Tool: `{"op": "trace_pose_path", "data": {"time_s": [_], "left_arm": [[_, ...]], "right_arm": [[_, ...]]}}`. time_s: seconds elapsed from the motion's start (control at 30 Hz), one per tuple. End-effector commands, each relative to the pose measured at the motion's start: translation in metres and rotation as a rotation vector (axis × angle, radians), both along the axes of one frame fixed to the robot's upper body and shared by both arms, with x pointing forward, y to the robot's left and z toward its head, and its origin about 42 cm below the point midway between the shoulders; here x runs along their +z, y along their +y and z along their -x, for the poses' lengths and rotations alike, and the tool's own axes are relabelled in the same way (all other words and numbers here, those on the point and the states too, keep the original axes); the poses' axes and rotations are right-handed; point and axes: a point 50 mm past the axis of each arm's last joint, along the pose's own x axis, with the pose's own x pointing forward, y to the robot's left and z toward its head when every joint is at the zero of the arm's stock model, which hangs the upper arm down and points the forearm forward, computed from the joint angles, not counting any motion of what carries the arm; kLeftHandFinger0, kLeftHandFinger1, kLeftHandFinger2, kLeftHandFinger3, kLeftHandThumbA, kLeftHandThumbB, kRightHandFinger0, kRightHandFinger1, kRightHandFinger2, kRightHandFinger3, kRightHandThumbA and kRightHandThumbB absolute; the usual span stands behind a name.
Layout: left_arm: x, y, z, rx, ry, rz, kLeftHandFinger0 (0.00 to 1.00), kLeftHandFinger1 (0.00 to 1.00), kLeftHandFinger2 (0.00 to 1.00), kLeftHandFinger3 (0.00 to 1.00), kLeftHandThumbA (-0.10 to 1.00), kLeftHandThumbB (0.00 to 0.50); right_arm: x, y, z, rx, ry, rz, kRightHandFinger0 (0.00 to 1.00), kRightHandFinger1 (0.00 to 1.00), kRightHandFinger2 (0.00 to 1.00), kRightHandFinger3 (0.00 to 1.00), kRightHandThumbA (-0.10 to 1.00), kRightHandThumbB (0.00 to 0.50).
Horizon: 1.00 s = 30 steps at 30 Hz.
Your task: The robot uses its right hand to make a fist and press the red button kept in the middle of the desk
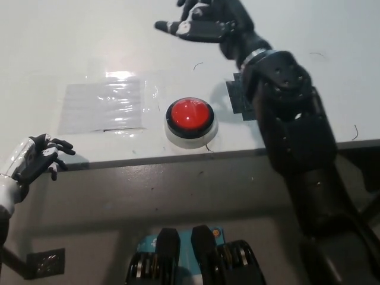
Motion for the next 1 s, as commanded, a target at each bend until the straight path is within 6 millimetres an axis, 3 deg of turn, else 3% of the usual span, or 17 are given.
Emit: {"op": "trace_pose_path", "data": {"time_s": [0.0,0.03,0.07,0.17,0.27,0.37,0.5,0.6,0.73,0.97], "left_arm": [[0.023,0.002,-0.009,-0.019,-0.06,-0.039,0.21,0.33,0.48,0.62,0.51,0.0],[0.023,0.002,-0.01,-0.02,-0.062,-0.036,0.19,0.32,0.47,0.62,0.51,0.0],[0.024,0.001,-0.01,-0.025,-0.068,-0.038,0.19,0.32,0.47,0.62,0.5,0.0],[0.026,0.0,-0.013,-0.029,-0.067,-0.033,0.19,0.31,0.46,0.6,0.5,0.0],[0.031,0.001,-0.016,-0.04,-0.074,-0.054,0.22,0.33,0.49,0.62,0.52,0.0],[0.034,-0.001,-0.017,-0.046,-0.088,-0.046,0.18,0.32,0.47,0.59,0.51,0.0],[0.036,0.0,-0.02,-0.045,-0.081,-0.037,0.2,0.32,0.46,0.6,0.51,0.0],[0.036,0.0,-0.02,-0.044,-0.083,-0.042,0.21,0.32,0.46,0.6,0.52,0.0],[0.039,0.0,-0.021,-0.035,-0.089,-0.043,0.18,0.31,0.46,0.6,0.52,0.0],[0.039,0.0,-0.022,-0.041,-0.09,-0.037,0.2,0.32,0.45,0.58,0.52,0.0]], "right_arm": [[0.029,0.02,0.003,0.056,-0.127,-0.043,0.0,0.0,0.22,0.31,1.0,0.108],[0.023,0.024,0.003,0.062,-0.104,-0.052,0.0,0.0,0.22,0.31,1.0,0.115],[0.011,0.03,0.003,0.078,-0.065,-0.081,0.0,0.0,0.22,0.32,1.0,0.078],[-0.017,0.034,0.003,0.083,-0.028,-0.105,0.0,0.0,0.27,0.36,1.0,0.034],[-0.034,0.035,0.003,0.069,0.003,-0.112,0.0,0.0,0.29,0.37,1.0,0.046],[-0.065,0.033,0.004,0.062,0.057,-0.123,0.0,0.0,0.28,0.39,1.0,0.076],[-0.084,0.028,0.006,0.055,0.089,-0.149,0.0,0.0,0.28,0.35,1.0,0.092],[-0.097,0.023,0.01,0.045,0.097,-0.159,0.0,0.0,0.27,0.32,1.0,0.071],[-0.107,0.014,0.011,0.015,0.124,-0.153,0.0,0.0,0.28,0.34,1.0,0.082],[-0.133,-0.004,0.016,-0.01,0.182,-0.152,0.0,0.0,0.29,0.37,1.0,0.045]]}}
